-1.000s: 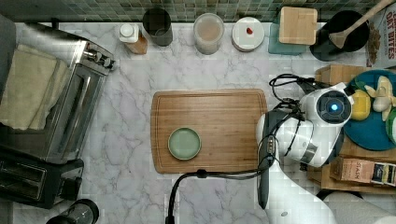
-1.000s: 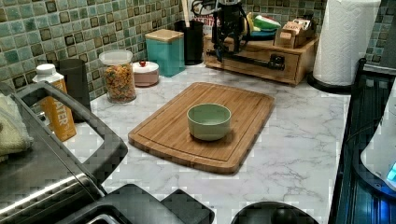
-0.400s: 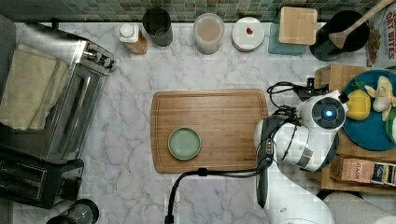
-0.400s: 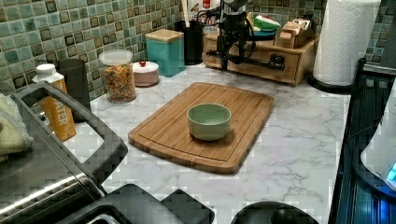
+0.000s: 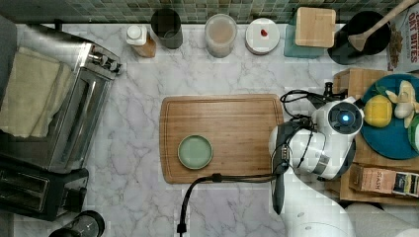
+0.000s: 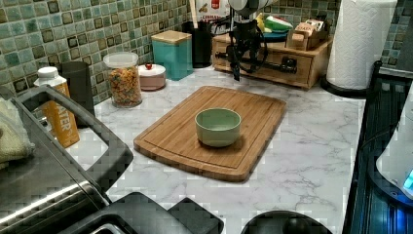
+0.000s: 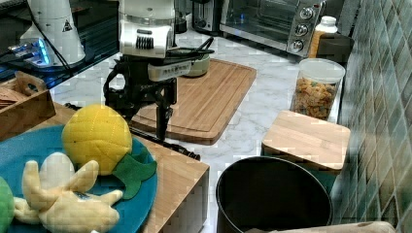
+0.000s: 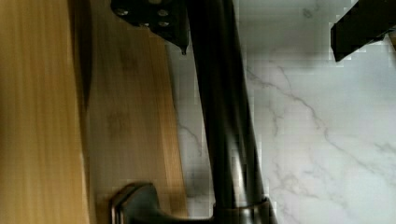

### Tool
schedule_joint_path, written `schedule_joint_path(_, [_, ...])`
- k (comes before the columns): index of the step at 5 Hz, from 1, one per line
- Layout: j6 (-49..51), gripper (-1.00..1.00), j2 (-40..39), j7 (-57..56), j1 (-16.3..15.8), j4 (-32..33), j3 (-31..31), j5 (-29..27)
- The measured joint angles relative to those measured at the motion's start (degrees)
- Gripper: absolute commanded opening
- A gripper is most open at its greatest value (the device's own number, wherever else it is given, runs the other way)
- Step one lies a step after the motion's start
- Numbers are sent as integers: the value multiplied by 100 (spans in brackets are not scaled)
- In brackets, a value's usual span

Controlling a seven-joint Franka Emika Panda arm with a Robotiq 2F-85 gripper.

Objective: Open the drawer.

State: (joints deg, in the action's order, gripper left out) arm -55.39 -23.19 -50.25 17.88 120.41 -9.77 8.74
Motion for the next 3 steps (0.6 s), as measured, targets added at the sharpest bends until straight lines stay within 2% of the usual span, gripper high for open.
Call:
schedule_joint_path(1, [109, 100, -27, -224, 130, -56, 108, -1])
schedule_joint_path(3, [478, 100, -29, -263, 322, -224, 270, -582])
